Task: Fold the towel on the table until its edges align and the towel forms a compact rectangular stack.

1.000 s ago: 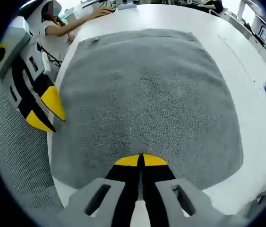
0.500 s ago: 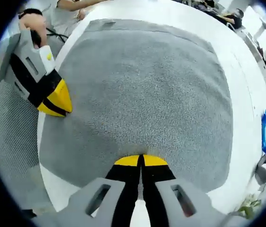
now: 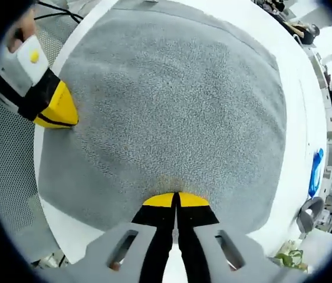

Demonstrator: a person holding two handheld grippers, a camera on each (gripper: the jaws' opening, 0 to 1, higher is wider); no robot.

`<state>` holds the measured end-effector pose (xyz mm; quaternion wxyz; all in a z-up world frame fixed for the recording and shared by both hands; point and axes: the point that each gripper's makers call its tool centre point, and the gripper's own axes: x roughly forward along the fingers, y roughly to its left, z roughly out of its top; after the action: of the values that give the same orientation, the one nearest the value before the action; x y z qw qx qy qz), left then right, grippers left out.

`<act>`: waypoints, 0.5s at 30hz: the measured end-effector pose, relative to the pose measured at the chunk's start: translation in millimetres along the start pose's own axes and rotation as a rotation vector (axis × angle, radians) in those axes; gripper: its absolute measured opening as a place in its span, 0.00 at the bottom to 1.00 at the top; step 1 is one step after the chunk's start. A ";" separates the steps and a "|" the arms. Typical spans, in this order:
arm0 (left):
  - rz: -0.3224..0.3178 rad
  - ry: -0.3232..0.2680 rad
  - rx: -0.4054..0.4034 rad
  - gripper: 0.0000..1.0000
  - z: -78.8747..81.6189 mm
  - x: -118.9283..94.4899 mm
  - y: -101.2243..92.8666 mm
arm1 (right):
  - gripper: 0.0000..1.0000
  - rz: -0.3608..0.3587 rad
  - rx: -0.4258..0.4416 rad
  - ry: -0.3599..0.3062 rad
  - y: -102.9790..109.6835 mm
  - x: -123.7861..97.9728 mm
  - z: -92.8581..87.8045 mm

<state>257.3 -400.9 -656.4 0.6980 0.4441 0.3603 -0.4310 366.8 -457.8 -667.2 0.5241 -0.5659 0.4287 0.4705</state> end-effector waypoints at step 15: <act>0.044 0.091 0.019 0.01 -14.4 -3.8 1.3 | 0.00 0.072 0.153 0.067 20.1 -3.6 -15.2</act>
<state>255.4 -386.0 -657.6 0.6859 0.4778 0.3775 -0.3984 347.8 -474.6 -667.4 0.5340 -0.5238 0.5006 0.4358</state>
